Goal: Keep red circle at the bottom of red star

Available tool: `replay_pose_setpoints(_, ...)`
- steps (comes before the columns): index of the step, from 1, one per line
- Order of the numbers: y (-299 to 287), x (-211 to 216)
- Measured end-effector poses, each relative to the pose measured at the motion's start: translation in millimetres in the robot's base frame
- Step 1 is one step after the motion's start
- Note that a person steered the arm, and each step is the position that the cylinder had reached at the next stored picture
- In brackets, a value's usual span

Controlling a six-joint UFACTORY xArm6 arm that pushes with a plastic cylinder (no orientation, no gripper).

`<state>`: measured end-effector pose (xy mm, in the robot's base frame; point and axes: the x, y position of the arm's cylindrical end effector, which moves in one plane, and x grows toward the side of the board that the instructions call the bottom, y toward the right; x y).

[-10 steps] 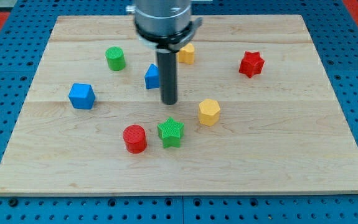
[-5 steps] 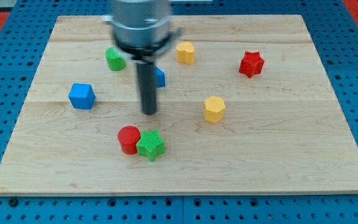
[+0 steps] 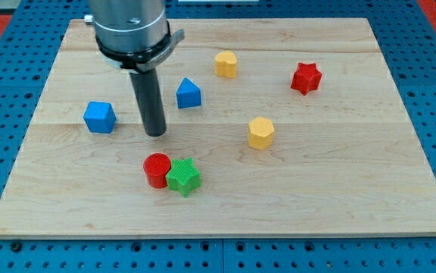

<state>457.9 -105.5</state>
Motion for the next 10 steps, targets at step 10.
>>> replay_pose_setpoints(10, 143.4, 108.1)
